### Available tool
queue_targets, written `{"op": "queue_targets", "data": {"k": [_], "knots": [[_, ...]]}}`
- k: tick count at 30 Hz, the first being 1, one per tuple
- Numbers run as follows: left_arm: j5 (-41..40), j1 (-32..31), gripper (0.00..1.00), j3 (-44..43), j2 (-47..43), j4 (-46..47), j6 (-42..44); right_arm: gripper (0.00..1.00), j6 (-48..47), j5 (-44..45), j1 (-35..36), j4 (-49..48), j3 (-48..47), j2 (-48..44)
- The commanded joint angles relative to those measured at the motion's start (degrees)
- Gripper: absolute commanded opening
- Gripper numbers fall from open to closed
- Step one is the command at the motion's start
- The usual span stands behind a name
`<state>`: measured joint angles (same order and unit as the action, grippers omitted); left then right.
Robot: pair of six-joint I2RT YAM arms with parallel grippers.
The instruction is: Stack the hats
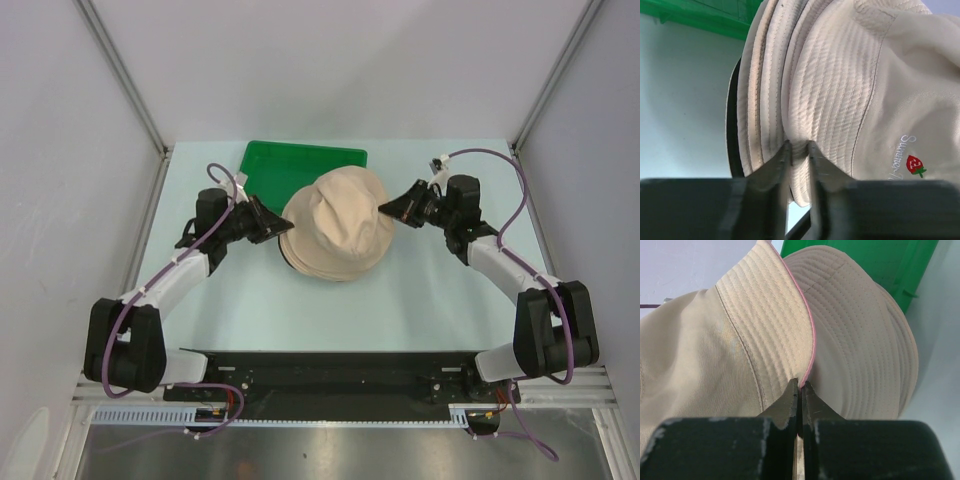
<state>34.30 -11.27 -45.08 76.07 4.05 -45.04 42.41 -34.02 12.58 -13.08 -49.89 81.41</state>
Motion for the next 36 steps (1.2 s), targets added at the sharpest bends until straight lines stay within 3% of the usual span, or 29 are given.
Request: {"op": "queue_targets", "data": {"k": [1,4,24,36], "knots": [[3.0,-0.5,0.14,0.3,-2.0,4.2,-1.7,0.0,-1.5,2.7,1.3,5.2,1.2,-0.4],[2.9,-0.5,0.0,0.3,-1.7,4.3,-1.6,0.0,-1.8,5.3,1.6,8.5,0.9,-0.3],[-8.5,-0.4,0.0,-3.2,3.5,-11.9,9.1,0.0,-1.4,17.8,3.8,21.7,2.6,7.3],[-10.7,0.3,0.0,-3.0,4.5,-13.7,10.5,0.0,-1.2,19.8,5.6,23.9,2.5,10.6]]}}
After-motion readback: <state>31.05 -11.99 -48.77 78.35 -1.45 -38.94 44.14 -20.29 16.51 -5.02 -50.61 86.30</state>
